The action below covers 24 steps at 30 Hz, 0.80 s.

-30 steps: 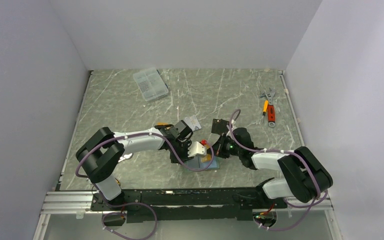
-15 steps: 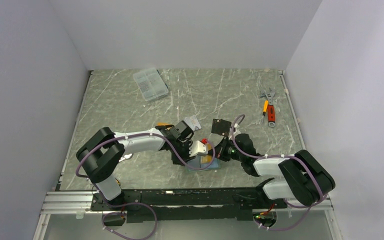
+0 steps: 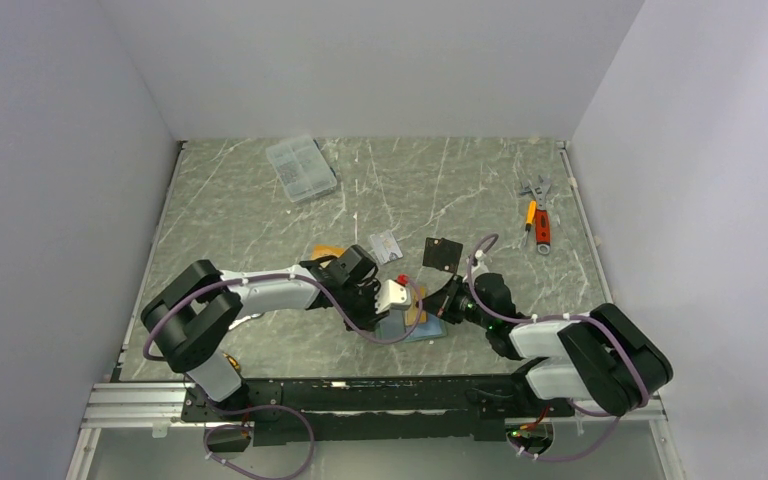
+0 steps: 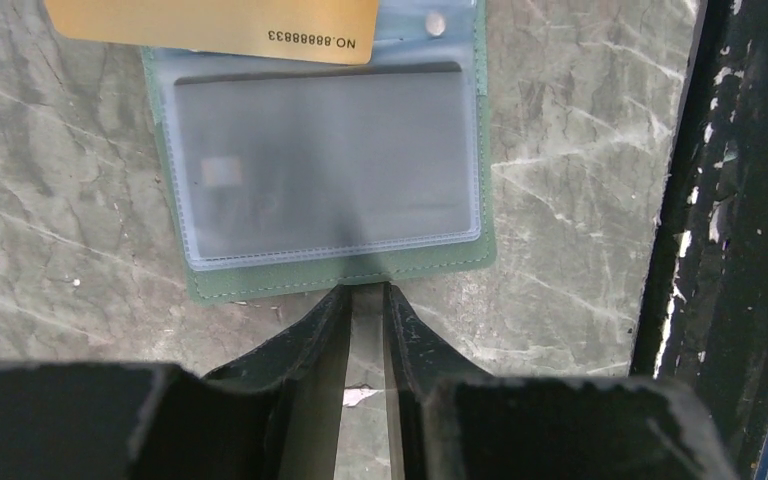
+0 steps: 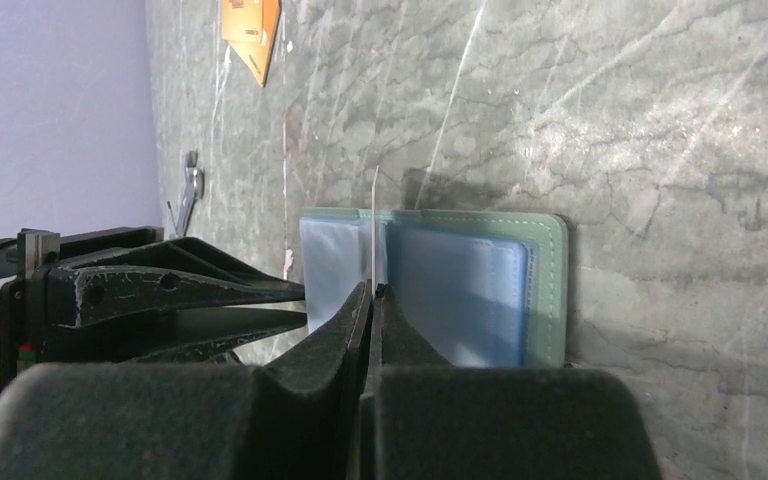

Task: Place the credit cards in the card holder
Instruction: Insert the credit card into the card holder.

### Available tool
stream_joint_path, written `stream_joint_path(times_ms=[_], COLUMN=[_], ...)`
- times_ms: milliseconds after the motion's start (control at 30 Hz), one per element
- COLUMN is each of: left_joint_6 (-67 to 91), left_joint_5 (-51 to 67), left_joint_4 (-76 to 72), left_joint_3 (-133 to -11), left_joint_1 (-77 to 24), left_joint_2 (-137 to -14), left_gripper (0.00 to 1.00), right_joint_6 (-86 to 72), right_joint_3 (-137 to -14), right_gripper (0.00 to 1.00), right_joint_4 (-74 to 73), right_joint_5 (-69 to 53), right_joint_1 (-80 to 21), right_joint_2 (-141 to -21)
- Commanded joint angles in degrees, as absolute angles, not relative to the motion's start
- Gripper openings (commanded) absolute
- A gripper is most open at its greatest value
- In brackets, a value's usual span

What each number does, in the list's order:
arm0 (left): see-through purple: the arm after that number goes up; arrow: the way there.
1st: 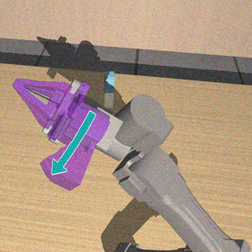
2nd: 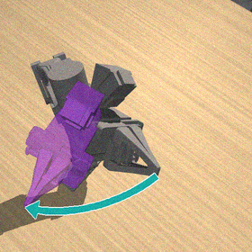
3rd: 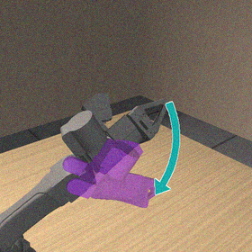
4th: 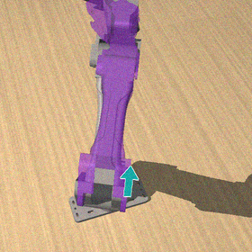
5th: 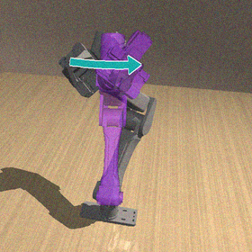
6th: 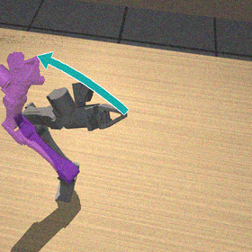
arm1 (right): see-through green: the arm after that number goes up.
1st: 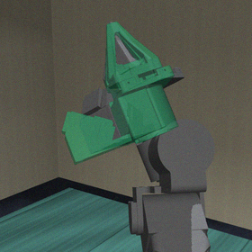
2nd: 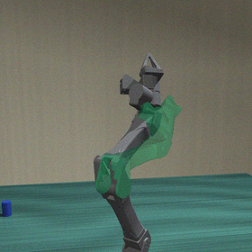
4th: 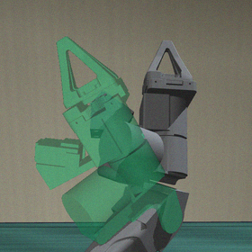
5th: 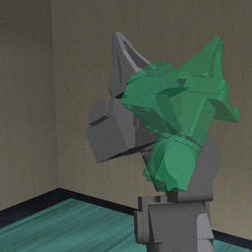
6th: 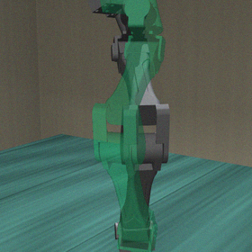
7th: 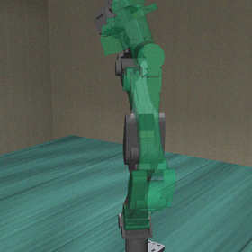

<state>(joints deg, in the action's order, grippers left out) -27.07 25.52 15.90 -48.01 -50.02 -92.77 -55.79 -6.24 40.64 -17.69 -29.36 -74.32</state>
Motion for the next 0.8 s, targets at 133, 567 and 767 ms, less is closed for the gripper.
stream_joint_path(times_ms=[133, 567, 767], left_joint_6=[-25.36, -24.63, -24.35], left_joint_5=[29.34, 28.93, 28.15], left_joint_4=[8.40, 7.61, 7.45], left_joint_3=[-45.92, -45.31, -45.35], left_joint_1=[-48.85, -48.55, -48.77], left_joint_2=[-94.08, -93.66, -93.94], left_gripper=[0.24, 0.22, 0.20], right_joint_6=[-56.83, -60.76, -62.80], right_joint_3=[-5.89, -1.92, -0.12], right_gripper=[0.00, 0.00, 0.00], right_joint_4=[47.86, 54.59, 54.80], right_joint_5=[-14.67, -15.13, -14.11], right_joint_1=[-30.33, -30.48, -31.20], right_joint_2=[-76.00, -78.49, -75.18])
